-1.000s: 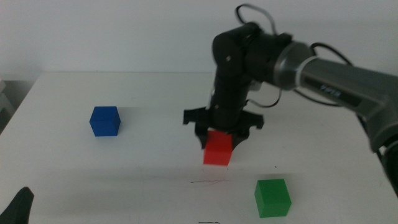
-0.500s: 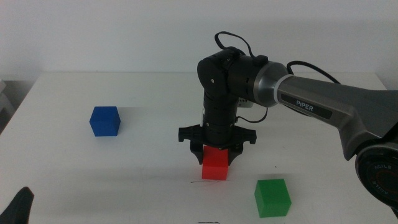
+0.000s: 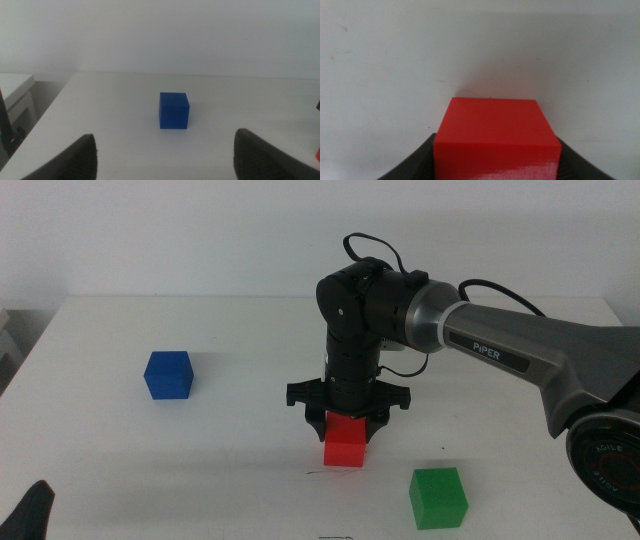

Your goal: Stack red cubes first, then green, then blue cubes in a specific spot.

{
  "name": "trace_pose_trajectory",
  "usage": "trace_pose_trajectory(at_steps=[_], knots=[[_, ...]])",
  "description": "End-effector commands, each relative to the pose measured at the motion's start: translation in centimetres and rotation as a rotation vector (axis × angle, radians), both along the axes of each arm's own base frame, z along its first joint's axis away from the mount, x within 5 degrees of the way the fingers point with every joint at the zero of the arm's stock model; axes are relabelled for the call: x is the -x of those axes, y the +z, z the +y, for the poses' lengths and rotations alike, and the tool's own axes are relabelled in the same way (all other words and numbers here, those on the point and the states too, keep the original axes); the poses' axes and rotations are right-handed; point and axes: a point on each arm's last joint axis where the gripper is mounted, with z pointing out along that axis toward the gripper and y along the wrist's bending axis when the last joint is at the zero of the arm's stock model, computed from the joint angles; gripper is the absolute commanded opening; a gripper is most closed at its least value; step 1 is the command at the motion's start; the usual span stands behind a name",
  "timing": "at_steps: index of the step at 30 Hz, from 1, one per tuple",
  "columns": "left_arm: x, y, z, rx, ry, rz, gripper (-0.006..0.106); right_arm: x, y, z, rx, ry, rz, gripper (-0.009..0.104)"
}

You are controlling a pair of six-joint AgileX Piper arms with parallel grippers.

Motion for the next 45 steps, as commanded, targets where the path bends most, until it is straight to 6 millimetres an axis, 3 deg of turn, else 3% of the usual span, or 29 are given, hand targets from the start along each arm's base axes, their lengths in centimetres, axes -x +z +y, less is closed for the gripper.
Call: trace_pose_trajectory(at_steps=[1,7,9,10,16,19,28,35,42,45], knots=[[0.2,0.9,0.1,0.018,0.008,-0.102,0.093,0.0,2.9,0.4,-0.09,0.004,-0.076,-0.001],[0.2,0.9,0.1,0.018,0.008,-0.102,0.093,0.0,3.0,0.4,-0.093,0.004,-0.078,0.002],[0.2,0.9,0.1,0.018,0.008,-0.102,0.093,0.0,3.0,0.4,-0.093,0.004,-0.078,0.02],[0.2,0.9,0.1,0.018,0.008,-0.102,0.093,0.0,3.0,0.4,-0.093,0.004,-0.078,0.055],[0.2,0.9,0.1,0.018,0.008,-0.102,0.093,-0.1,3.4,0.5,-0.1,0.016,-0.092,0.075],[0.2,0.9,0.1,0.018,0.008,-0.102,0.093,-0.3,4.5,0.5,-0.099,0.05,-0.118,0.077],[0.2,0.9,0.1,0.018,0.008,-0.102,0.093,-1.5,10.7,-1.3,-0.068,0.039,-0.259,0.077],[0.2,0.9,0.1,0.018,0.008,-0.102,0.093,-2.1,16.1,-5.1,-0.077,0.04,-0.407,0.077],[0.2,0.9,0.1,0.018,0.008,-0.102,0.093,-0.4,21.1,-8.2,-0.097,0.081,-0.516,0.077],[0.2,0.9,0.1,0.018,0.008,-0.102,0.093,0.9,21.9,-9.6,-0.071,0.066,-0.521,0.077]])
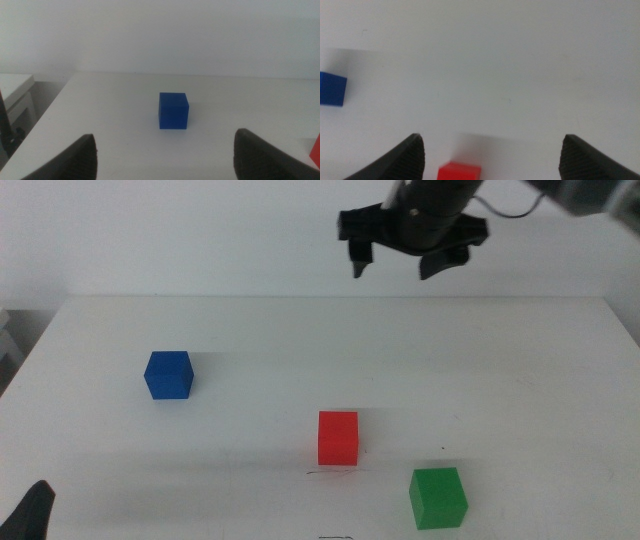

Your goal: Stack red cubes first, then green, then blue cubes in a specific spot.

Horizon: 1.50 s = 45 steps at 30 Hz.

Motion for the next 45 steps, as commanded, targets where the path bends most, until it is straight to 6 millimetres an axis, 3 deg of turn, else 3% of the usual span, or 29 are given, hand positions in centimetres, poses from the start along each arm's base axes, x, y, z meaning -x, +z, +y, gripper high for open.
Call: trace_pose_trajectory(at_steps=[1,3,7,10,16,19,28,42,45], knots=[[0.2,0.9,0.1,0.018,0.008,-0.102,0.093,2.7,3.8,-3.1,0.0,-0.029,-0.034,0.077],[0.2,0.9,0.1,0.018,0.008,-0.102,0.093,3.9,3.4,-4.8,0.012,-0.058,0.004,0.076],[0.2,0.9,0.1,0.018,0.008,-0.102,0.093,7.5,0.1,-6.8,0.1,-0.078,0.119,0.076],[0.2,0.9,0.1,0.018,0.008,-0.102,0.093,9.5,-2.5,-6.9,0.094,-0.062,0.172,0.076],[0.2,0.9,0.1,0.018,0.008,-0.102,0.093,10.9,-7.9,-6.4,0.074,-0.052,0.244,0.076],[0.2,0.9,0.1,0.018,0.008,-0.102,0.093,11.3,-9.8,-5.8,0.075,-0.027,0.248,0.076],[0.2,0.9,0.1,0.018,0.008,-0.102,0.093,11.3,-11.7,-3.9,0.07,0.036,0.23,0.076],[0.2,0.9,0.1,0.018,0.008,-0.102,0.093,10.1,-16.1,-3.0,0.158,0.063,0.332,0.076],[0.2,0.9,0.1,0.018,0.008,-0.102,0.093,10.0,-16.7,-2.9,0.171,0.066,0.348,0.069]])
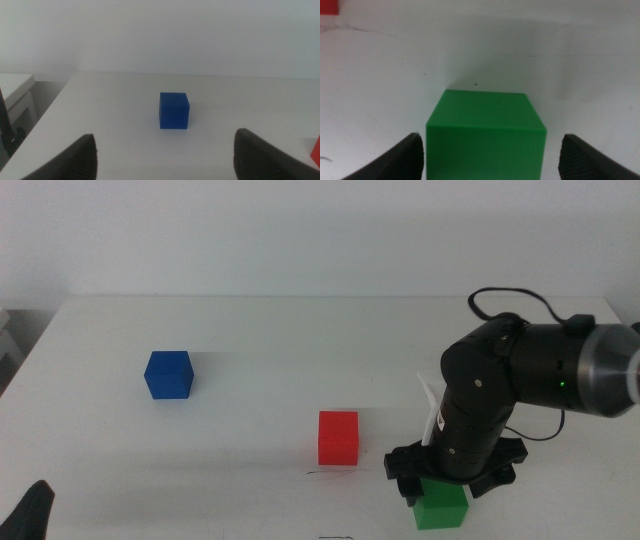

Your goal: Stack red cubes first, then green, then blue cubes in a specific spot.

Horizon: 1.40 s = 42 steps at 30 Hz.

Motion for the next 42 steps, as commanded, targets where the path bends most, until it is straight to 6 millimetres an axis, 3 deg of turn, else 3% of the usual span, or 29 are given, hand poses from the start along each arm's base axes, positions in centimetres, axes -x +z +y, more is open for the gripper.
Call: trace_pose_trajectory(at_steps=[1,4,6,8,9,14,17,26,42], knots=[[0.2,0.9,0.1,0.018,0.008,-0.102,0.093,-0.2,1.6,0.1,-0.021,0.024,-0.057,0.065],[0.2,0.9,0.1,0.018,0.008,-0.102,0.093,-0.3,1.2,0.1,-0.013,0.027,-0.048,0.044],[0.2,0.9,0.1,0.018,0.008,-0.102,0.093,-0.3,1.2,0.1,-0.01,0.033,-0.047,0.023],[0.2,0.9,0.1,0.018,0.008,-0.102,0.093,-0.2,2.3,0.0,-0.001,0.031,-0.041,0.002],[0.2,0.9,0.1,0.018,0.008,-0.102,0.093,-0.1,3.4,0.0,-0.003,0.026,-0.05,-0.001],[0.2,0.9,0.1,0.018,0.008,-0.102,0.093,-0.8,10.2,0.6,0.022,-0.03,-0.155,-0.001],[0.2,0.9,0.1,0.018,0.008,-0.102,0.093,-1.7,12.2,2.1,-0.002,-0.007,-0.175,-0.001],[0.2,0.9,0.1,0.018,0.008,-0.102,0.093,-4.3,11.6,8.1,-0.078,-0.018,-0.14,-0.001],[0.2,0.9,0.1,0.018,0.008,-0.102,0.093,-5.3,9.6,9.3,-0.076,-0.069,-0.116,-0.001]])
